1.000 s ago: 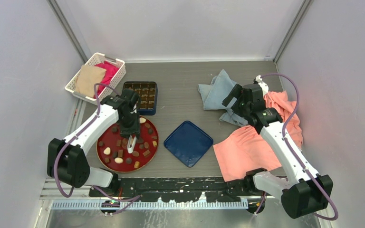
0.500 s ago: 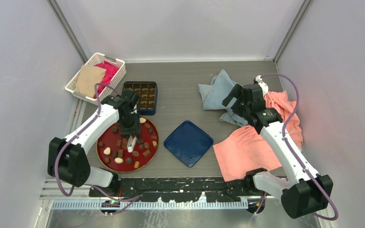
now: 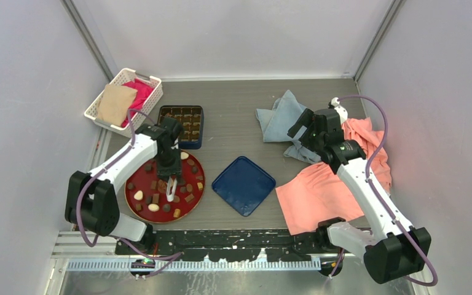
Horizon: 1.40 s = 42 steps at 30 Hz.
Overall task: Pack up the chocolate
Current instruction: Pick up the fake chocolate from the plate, then place the fake chocolate in the packing box.
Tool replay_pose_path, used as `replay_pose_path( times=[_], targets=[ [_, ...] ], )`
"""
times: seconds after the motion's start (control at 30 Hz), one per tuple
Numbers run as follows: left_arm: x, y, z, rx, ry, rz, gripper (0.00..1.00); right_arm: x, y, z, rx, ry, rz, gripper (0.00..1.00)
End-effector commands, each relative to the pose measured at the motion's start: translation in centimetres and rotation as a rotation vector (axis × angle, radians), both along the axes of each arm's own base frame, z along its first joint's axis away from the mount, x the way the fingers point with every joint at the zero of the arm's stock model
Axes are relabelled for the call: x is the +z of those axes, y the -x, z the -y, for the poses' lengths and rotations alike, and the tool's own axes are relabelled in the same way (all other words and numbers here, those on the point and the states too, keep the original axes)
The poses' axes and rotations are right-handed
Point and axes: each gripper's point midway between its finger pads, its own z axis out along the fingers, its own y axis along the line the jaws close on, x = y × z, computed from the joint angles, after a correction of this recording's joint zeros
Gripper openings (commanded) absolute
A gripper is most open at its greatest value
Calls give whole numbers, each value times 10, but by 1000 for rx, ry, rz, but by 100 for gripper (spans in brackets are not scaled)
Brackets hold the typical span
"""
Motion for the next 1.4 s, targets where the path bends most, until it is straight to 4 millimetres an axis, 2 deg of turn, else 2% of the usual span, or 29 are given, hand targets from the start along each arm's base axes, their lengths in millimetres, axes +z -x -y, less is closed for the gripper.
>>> replay_pose_path(
  times=[0.0,0.33,0.47,0.67,0.97,1.13,1.37],
  targets=[
    [23,-8,0,11,8,84,32,16,-1,3,-18,-5,57,97],
    [67,-14,-7,18,-3,186,27,14,-3,-1,-5,-14,51,97],
    [83,-29,-16,7,-66,236,27,18,-2,2,-8,-2,58,97],
    [101,-67,-21,2,-100,287,27,19,1,6,-19,12,60,97],
    [87,-129,-31,48,-41,281,26,18,2,9,-28,28,56,97],
    [73,-148,-35,53,-44,256,26,19,0,10,-33,36,55,97],
    [69,-168,-41,90,-18,271,26,20,-5,8,-29,33,52,97]
  ],
)
